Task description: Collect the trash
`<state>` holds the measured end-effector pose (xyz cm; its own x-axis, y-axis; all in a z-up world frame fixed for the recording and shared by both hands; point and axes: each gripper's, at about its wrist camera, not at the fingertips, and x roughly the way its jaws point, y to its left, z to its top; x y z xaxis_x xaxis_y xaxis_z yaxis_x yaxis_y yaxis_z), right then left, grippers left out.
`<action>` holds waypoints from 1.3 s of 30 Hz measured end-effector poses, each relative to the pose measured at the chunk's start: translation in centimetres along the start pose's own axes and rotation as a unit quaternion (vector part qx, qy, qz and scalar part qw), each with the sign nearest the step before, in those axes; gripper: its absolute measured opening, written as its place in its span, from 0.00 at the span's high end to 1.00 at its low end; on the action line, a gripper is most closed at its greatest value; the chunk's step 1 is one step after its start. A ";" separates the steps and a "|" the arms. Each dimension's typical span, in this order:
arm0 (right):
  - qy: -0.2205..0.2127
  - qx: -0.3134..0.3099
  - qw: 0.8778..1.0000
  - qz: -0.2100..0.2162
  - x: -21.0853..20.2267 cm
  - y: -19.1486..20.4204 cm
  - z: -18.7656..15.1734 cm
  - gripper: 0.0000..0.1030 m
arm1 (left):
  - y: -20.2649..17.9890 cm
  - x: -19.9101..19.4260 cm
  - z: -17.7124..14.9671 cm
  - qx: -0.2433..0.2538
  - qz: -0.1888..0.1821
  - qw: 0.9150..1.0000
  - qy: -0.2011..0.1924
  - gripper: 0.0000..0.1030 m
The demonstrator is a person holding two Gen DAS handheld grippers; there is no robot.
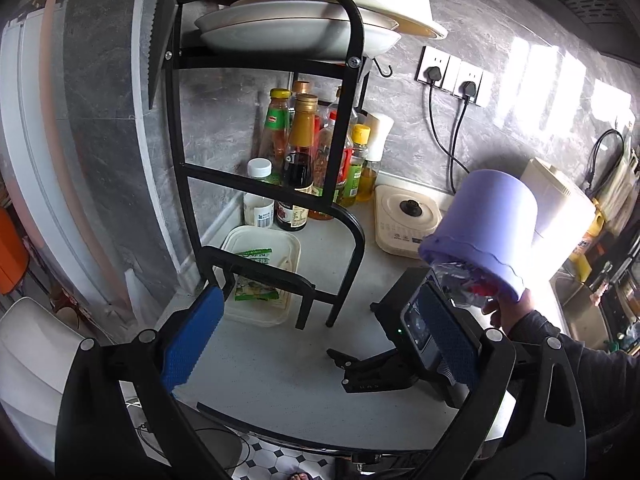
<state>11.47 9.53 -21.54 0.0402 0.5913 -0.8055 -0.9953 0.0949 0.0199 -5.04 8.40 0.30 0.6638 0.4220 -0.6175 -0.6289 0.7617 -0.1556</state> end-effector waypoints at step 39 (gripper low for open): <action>0.001 0.000 1.000 0.001 -0.1 -0.1 0.1 0.07 | -7.2 5.6 0.2 0.051 -0.092 0.993 0.045 0.06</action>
<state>11.55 9.50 -21.41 0.0391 0.5901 -0.8064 -0.9954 0.0937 0.0204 3.29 5.42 -1.92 0.7220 0.2297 -0.6526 -0.4538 0.8692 -0.1962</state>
